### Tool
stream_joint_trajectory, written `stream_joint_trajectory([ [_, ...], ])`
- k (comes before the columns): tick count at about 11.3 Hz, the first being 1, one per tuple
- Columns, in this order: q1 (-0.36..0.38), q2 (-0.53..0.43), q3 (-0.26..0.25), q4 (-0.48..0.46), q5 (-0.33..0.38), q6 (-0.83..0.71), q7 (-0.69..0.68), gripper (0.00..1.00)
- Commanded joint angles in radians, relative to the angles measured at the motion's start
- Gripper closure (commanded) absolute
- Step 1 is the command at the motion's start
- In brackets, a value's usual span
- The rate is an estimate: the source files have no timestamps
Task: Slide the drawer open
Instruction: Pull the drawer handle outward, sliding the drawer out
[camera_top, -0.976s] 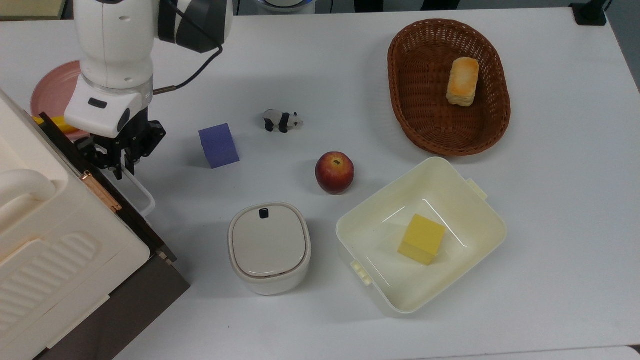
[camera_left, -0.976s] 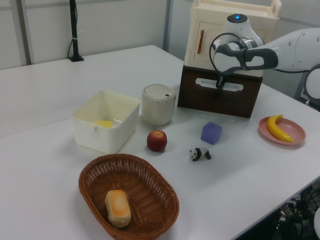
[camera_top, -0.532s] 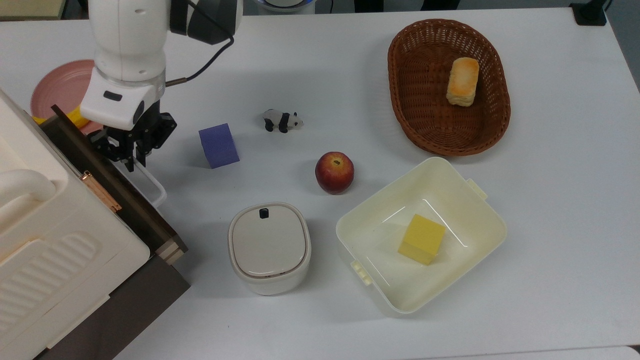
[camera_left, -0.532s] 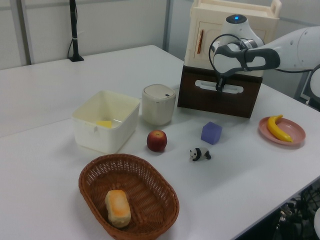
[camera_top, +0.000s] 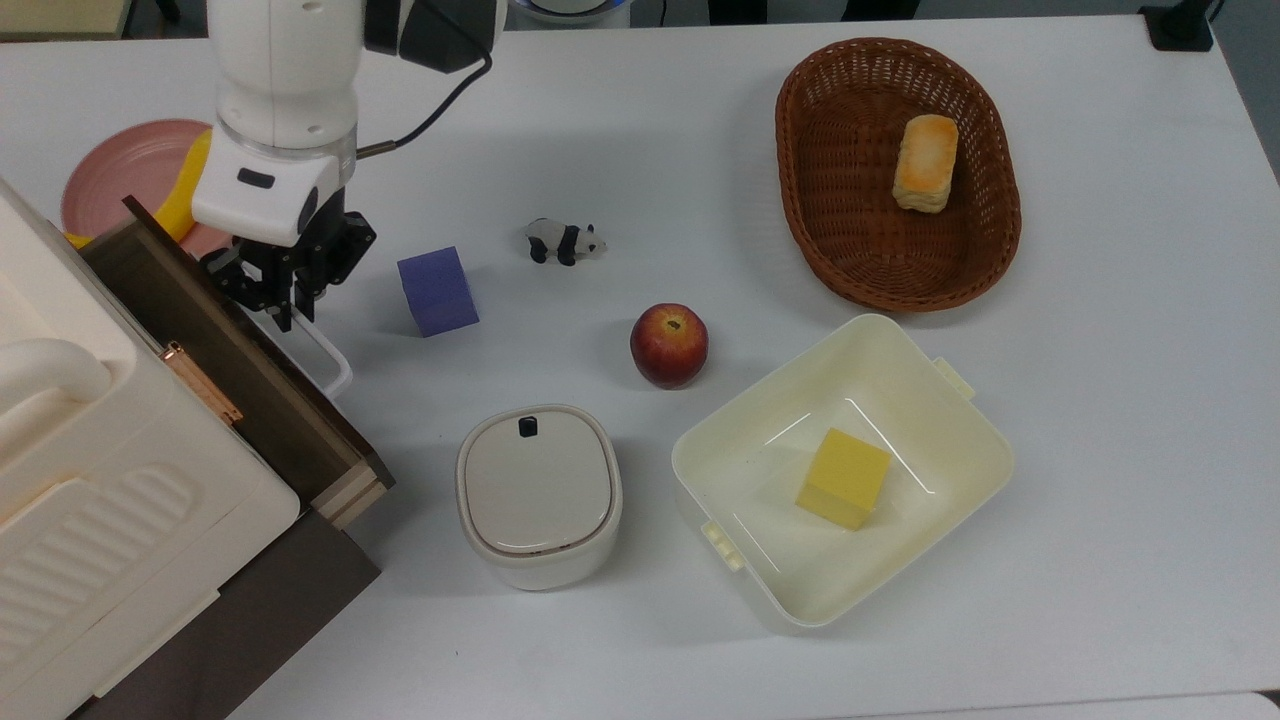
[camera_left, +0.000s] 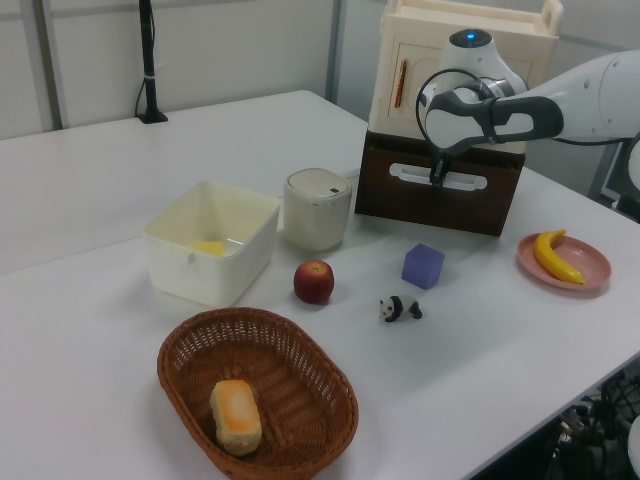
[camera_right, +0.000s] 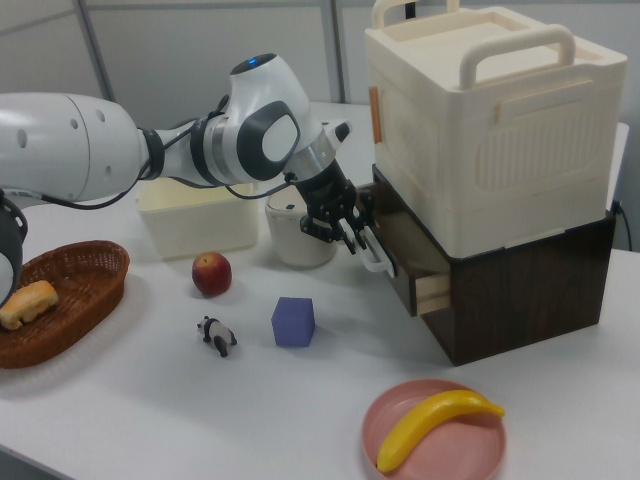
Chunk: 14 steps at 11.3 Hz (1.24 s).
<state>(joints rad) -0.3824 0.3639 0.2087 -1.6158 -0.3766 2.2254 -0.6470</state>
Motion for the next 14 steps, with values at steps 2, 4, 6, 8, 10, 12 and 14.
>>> stream_joint_trajectory([
  [2,0.022,-0.077,0.005,-0.072,-0.002,-0.048,0.024,0.84],
  [4,0.028,-0.085,0.011,-0.076,-0.001,-0.075,0.024,0.84],
  [6,0.028,-0.097,0.011,-0.084,0.002,-0.076,0.024,0.84],
  [8,0.031,-0.103,0.011,-0.087,0.002,-0.096,0.023,0.84],
  [10,0.040,-0.103,0.012,-0.088,0.002,-0.102,0.023,0.84],
  [12,0.040,-0.102,0.012,-0.088,0.002,-0.101,0.018,0.84],
  [14,0.040,-0.102,0.012,-0.091,0.002,-0.101,0.017,0.84],
])
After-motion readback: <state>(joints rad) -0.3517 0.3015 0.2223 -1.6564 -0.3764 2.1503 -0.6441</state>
